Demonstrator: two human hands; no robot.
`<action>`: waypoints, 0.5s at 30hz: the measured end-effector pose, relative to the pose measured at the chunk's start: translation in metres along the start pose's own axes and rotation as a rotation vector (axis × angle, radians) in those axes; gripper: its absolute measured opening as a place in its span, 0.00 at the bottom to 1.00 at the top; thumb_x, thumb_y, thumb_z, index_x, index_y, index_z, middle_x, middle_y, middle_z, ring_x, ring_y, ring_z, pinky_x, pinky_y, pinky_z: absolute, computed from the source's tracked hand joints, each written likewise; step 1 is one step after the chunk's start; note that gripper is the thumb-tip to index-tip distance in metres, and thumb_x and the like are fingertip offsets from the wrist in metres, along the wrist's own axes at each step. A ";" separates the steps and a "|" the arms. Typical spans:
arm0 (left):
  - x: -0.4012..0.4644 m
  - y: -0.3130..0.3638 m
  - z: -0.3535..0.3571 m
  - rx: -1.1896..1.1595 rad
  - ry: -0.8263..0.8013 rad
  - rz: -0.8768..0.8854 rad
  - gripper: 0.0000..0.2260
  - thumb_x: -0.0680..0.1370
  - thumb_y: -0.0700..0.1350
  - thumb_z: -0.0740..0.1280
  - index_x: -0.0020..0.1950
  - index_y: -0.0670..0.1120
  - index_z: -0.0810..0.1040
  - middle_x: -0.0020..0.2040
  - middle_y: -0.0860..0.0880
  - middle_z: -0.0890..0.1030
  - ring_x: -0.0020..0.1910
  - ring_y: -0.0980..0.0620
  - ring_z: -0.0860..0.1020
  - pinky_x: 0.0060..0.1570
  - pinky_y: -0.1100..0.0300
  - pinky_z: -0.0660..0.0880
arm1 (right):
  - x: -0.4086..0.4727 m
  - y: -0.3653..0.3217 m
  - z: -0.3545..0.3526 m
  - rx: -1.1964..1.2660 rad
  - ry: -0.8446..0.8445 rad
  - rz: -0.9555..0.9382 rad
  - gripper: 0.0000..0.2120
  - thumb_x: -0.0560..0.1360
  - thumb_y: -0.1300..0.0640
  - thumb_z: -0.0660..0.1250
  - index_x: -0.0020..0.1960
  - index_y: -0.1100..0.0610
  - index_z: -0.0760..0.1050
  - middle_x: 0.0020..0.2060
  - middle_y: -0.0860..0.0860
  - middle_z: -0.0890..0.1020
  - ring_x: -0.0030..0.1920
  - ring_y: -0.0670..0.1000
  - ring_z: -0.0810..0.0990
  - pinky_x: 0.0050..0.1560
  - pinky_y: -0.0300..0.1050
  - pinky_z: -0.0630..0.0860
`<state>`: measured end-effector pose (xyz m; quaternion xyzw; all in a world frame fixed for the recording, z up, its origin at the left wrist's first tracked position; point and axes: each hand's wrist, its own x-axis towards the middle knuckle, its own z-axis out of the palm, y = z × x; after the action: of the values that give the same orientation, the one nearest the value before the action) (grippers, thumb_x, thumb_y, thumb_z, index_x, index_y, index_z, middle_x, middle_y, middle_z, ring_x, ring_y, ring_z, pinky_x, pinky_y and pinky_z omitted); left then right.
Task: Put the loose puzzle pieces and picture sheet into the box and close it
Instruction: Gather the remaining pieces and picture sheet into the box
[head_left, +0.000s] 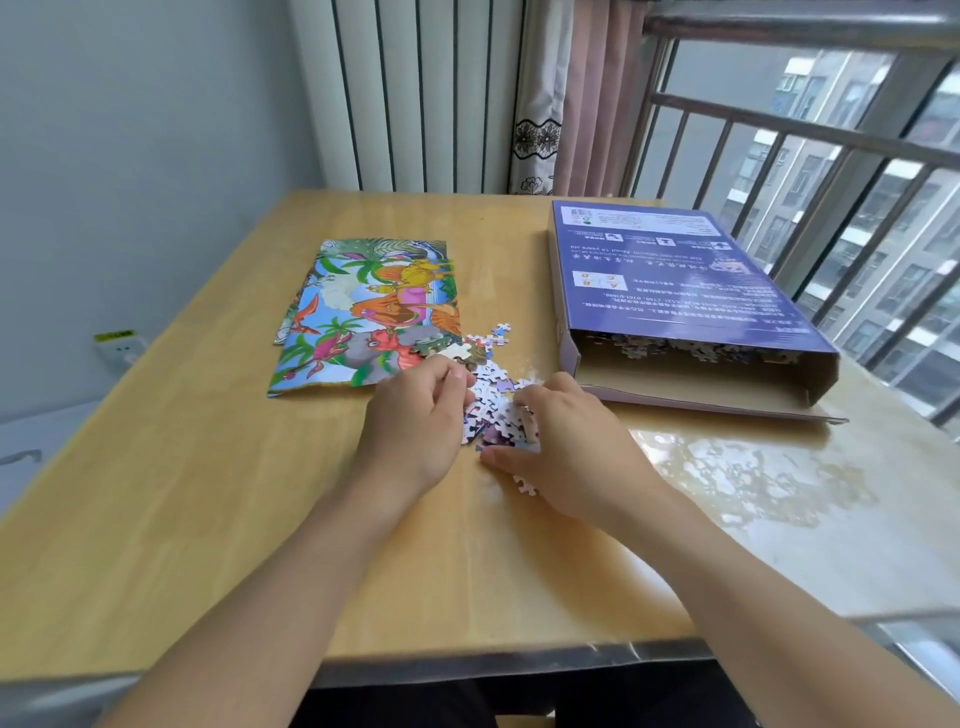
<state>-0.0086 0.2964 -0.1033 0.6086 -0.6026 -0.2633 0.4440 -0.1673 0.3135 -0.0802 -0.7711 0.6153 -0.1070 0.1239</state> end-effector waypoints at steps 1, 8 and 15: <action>0.000 0.002 -0.001 -0.046 -0.008 -0.026 0.12 0.82 0.48 0.59 0.46 0.50 0.81 0.40 0.53 0.85 0.43 0.55 0.83 0.48 0.51 0.80 | 0.002 0.000 -0.002 -0.010 -0.014 -0.009 0.26 0.73 0.36 0.70 0.62 0.53 0.74 0.55 0.51 0.73 0.55 0.56 0.77 0.52 0.50 0.75; 0.000 0.012 0.000 -0.316 0.001 -0.146 0.12 0.83 0.42 0.60 0.45 0.46 0.80 0.42 0.45 0.82 0.38 0.50 0.79 0.31 0.59 0.77 | 0.015 -0.001 -0.012 -0.065 0.029 -0.072 0.14 0.74 0.45 0.70 0.48 0.56 0.75 0.44 0.51 0.76 0.45 0.57 0.77 0.43 0.50 0.76; 0.012 0.012 -0.008 -0.746 0.041 -0.454 0.09 0.82 0.46 0.63 0.51 0.41 0.79 0.48 0.41 0.82 0.46 0.48 0.81 0.43 0.57 0.81 | 0.038 -0.001 -0.028 0.081 0.045 -0.094 0.05 0.70 0.59 0.72 0.43 0.60 0.79 0.36 0.53 0.80 0.39 0.56 0.81 0.34 0.47 0.73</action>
<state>-0.0062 0.2880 -0.0867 0.5286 -0.3082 -0.5420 0.5762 -0.1663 0.2747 -0.0530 -0.7909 0.5761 -0.1551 0.1360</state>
